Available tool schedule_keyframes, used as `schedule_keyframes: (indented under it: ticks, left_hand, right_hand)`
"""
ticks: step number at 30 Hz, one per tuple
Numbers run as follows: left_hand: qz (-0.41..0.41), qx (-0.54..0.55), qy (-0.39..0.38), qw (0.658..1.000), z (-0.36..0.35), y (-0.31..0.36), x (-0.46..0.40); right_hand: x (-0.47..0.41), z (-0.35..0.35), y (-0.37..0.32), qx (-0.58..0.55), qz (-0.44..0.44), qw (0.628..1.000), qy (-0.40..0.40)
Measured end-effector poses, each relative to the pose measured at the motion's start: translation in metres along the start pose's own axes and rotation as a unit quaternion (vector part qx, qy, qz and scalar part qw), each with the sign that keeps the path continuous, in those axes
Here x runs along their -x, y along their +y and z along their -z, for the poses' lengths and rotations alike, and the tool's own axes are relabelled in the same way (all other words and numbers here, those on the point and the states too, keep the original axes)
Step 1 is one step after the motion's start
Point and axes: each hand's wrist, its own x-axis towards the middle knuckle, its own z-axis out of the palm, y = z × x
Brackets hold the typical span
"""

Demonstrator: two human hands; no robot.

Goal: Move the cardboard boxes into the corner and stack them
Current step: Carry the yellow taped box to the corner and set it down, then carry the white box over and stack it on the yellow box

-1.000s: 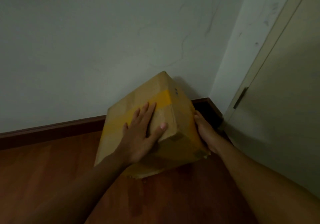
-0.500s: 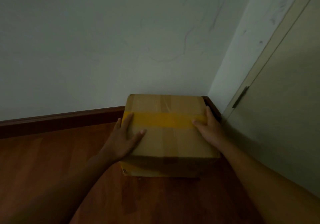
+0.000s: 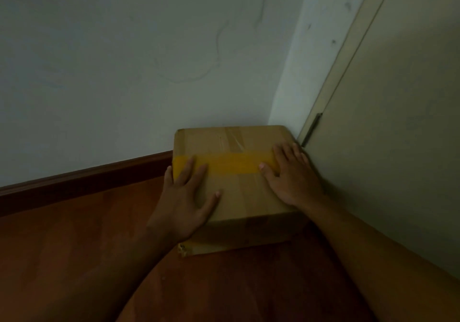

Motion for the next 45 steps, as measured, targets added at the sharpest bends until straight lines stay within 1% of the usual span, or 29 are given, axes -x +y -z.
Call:
schedule_keyframes:
  ticks: [2, 6, 8, 13, 16, 18, 21, 22, 24, 26, 29, 32, 35, 38, 41, 43, 45]
  left_hand:
    - [0.011, -0.005, 0.009, 1.0, 0.0, 0.001, -0.01]
    - [0.021, -0.058, -0.002, 0.998, -0.007, 0.007, -0.018]
    - [0.032, -0.062, -0.001, 0.998, -0.011, 0.006, -0.023]
    - [0.046, -0.096, 0.011, 0.994, -0.025, 0.009, -0.035]
    - [0.048, -0.101, 0.007, 0.994, -0.032, 0.012, -0.037]
    - [0.047, -0.095, -0.005, 0.994, -0.028, 0.013, -0.032]
    - [0.091, -0.05, -0.03, 0.994, -0.015, 0.014, -0.017]
    - [0.101, -0.031, -0.02, 0.994, -0.008, 0.014, -0.008]
    - [0.092, -0.019, 0.025, 0.995, 0.009, 0.01, 0.015]
    - [0.099, -0.043, 0.051, 0.993, 0.032, -0.001, 0.047]
    - [0.156, -0.103, 0.06, 0.981, 0.081, -0.038, 0.101]
    - [0.206, -0.122, 0.099, 0.966, 0.144, -0.088, 0.171]
    - [0.269, -0.136, 0.145, 0.942, 0.216, -0.133, 0.254]
    - [0.331, -0.16, 0.196, 0.909, 0.28, -0.171, 0.346]
    - [0.392, -0.18, 0.226, 0.874, 0.316, -0.2, 0.437]
    - [0.427, -0.175, 0.235, 0.855, 0.334, -0.211, 0.492]
    - [0.458, -0.161, 0.264, 0.833, 0.349, -0.217, 0.538]
  right_hand:
    - [-0.012, 0.001, 0.002, -0.007, 0.006, 1.0, 0.003]
    - [-0.029, -0.001, 0.007, -0.021, 0.022, 1.0, 0.0]
    - [-0.035, 0.001, 0.01, -0.026, 0.027, 0.999, -0.002]
    - [-0.051, 0.012, 0.015, -0.026, 0.058, 0.998, -0.026]
    - [-0.056, 0.014, 0.02, -0.019, 0.074, 0.997, -0.028]
    - [-0.051, 0.012, 0.016, -0.006, 0.068, 0.997, -0.025]
    - [-0.034, 0.006, -0.012, -0.021, 0.031, 0.999, 0.014]
    - [-0.026, 0.004, -0.027, -0.044, 0.024, 0.999, 0.013]
    - [-0.006, 0.002, -0.065, -0.095, 0.034, 0.995, -0.006]
    - [0.015, 0.003, -0.107, -0.106, 0.083, 0.991, -0.003]
    - [0.04, 0.017, -0.176, -0.083, 0.169, 0.982, -0.023]
    - [0.064, 0.035, -0.259, -0.069, 0.254, 0.964, -0.034]
    - [0.101, 0.05, -0.35, -0.07, 0.333, 0.939, -0.053]
    - [0.146, 0.055, -0.44, -0.049, 0.405, 0.91, -0.075]
    - [0.198, 0.054, -0.523, -0.055, 0.459, 0.882, -0.093]
    - [0.242, 0.051, -0.571, -0.062, 0.483, 0.866, -0.116]
    - [0.288, 0.047, -0.613, -0.06, 0.517, 0.844, -0.131]
